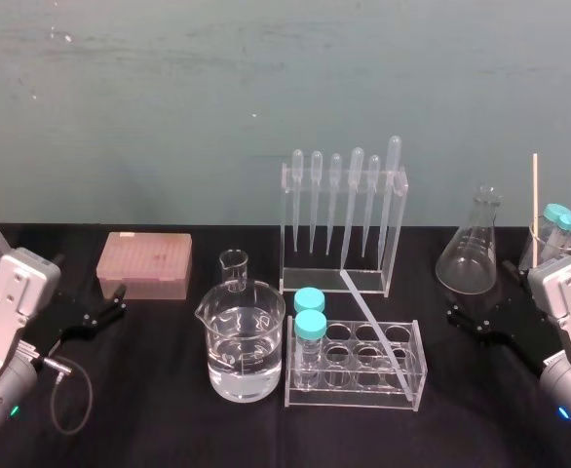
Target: Pick up the stirring rod with one hand, then place it down.
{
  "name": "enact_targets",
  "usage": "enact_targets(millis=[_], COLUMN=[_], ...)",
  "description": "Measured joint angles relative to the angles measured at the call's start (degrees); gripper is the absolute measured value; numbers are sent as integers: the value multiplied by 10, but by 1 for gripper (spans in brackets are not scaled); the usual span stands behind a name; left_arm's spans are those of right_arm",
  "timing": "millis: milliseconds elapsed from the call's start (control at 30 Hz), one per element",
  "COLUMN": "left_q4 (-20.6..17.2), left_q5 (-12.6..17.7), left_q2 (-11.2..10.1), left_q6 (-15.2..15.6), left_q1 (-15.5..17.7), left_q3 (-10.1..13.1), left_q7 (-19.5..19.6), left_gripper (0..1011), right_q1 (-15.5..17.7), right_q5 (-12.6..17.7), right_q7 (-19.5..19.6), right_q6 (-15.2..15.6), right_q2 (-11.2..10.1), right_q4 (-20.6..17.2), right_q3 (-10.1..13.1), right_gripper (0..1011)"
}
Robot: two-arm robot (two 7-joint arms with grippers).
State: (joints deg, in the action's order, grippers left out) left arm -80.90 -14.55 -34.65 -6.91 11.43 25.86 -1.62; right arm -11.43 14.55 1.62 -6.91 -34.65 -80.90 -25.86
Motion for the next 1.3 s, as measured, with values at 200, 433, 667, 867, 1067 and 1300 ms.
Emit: enact_targets(millis=[200,433,667,867,1067,1300], left_q4=[0,0,0,0,0,0], left_q5=[0,0,0,0,0,0], left_q2=[0,0,0,0,0,0], left_q6=[0,0,0,0,0,0], left_q1=[0,0,0,0,0,0], left_q3=[0,0,0,0,0,0], left_q7=[0,0,0,0,0,0], left_gripper=[1000,1000,1000,1000,1000,1000], right_q1=[0,0,0,0,0,0], right_q5=[0,0,0,0,0,0], right_q7=[0,0,0,0,0,0], right_q6=[0,0,0,0,0,0], right_q2=[0,0,0,0,0,0], right_q4=[0,0,0,0,0,0], right_q3=[0,0,0,0,0,0], right_gripper=[1000,1000,1000,1000,1000,1000])
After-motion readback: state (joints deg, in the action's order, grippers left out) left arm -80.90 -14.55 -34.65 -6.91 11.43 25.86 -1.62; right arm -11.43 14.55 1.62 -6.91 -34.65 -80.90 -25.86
